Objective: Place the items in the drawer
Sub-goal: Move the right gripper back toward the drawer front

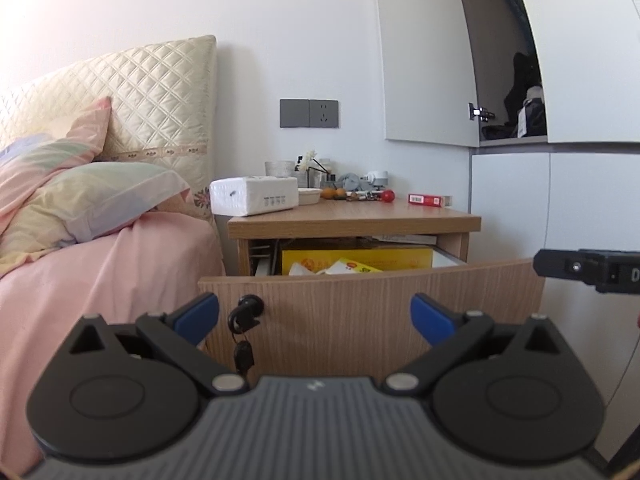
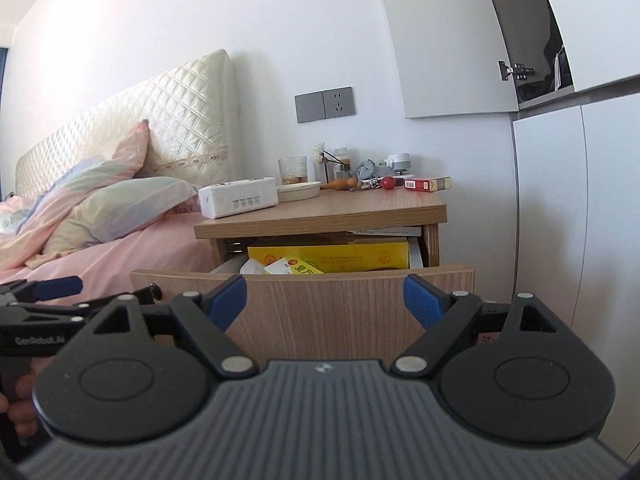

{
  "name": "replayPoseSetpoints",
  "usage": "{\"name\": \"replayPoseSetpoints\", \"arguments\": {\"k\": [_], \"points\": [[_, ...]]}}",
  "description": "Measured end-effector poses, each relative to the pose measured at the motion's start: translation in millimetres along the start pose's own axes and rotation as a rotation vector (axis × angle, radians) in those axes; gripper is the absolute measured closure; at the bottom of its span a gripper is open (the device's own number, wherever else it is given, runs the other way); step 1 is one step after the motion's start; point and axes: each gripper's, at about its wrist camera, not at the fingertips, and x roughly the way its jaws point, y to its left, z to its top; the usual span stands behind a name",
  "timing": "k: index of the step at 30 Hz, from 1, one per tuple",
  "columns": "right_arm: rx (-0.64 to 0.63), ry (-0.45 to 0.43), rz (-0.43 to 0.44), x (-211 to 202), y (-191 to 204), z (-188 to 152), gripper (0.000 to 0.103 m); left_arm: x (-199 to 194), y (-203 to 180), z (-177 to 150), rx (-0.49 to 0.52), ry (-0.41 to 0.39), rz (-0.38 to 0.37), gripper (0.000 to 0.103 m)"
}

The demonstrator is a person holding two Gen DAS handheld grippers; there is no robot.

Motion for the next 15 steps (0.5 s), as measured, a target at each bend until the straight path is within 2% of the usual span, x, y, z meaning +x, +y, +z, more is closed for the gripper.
{"name": "replayPoseSetpoints", "arguments": {"k": [7,15], "points": [[0.015,-0.008,0.002,-0.4,0.5,-2.3,0.016,0.4,-4.0,-3.1,0.025,-0.011,-0.009,0.000],[0.052,0.035,0.001,8.4,-3.2,-4.4,0.016,1.2,5.8,-5.5,-0.035,0.007,-0.012,0.000]]}}
